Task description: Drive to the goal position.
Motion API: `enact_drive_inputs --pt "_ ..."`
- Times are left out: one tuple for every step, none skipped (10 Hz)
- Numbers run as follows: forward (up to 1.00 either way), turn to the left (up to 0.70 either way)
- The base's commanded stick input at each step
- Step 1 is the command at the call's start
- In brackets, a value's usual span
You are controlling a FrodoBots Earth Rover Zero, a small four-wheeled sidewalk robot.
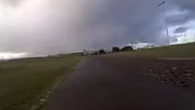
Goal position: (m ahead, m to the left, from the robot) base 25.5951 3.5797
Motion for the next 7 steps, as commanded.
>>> enact_drive_inputs --pt "0.70 0.00" --pt "0.70 0.00" --pt "0.70 0.00" --pt "0.70 0.00" --pt "0.70 0.00" --pt "0.70 0.00" --pt "0.70 0.00"
